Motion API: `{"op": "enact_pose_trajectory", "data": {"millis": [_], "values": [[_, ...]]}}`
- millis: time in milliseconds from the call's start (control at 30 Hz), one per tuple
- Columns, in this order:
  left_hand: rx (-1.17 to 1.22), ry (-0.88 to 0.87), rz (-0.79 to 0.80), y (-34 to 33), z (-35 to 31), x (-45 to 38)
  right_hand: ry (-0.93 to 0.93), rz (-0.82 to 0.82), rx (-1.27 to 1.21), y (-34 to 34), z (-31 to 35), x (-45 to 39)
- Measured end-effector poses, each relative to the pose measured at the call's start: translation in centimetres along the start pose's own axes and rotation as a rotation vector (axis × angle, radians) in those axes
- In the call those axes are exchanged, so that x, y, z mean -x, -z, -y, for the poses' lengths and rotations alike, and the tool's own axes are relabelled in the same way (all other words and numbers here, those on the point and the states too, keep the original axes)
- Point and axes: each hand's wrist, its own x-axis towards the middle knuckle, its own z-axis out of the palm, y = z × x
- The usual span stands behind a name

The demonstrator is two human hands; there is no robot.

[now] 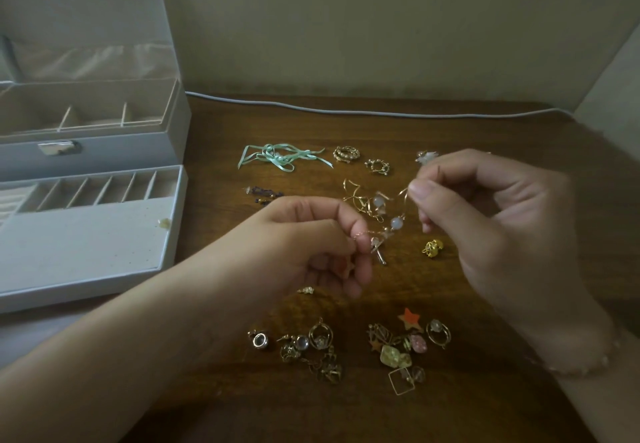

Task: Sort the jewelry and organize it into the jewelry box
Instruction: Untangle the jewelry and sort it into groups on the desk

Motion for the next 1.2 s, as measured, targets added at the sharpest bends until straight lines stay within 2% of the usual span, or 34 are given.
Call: {"op": "enact_pose_trajectory", "data": {"millis": [200, 367, 833, 1200], "values": [[0.069, 0.025, -0.025, -0.15, 0.12, -0.25, 0.022, 0.046, 0.056, -0.33, -0.12, 0.24], [-0.094, 0.002, -0.075, -0.18, 0.14, -0.31, 0.058, 0.051, 0.031, -0.15, -0.09, 0.28], [0.088, 0.094, 0.088, -0.25, -0.11, 0.19, 0.094, 0.077, 0.077, -0.24, -0.18, 0.33], [0.070, 0.120, 0.161, 0.02, 0.60, 0.09, 0.263, 0.084, 0.280, -0.11, -0.09, 0.36]]}}
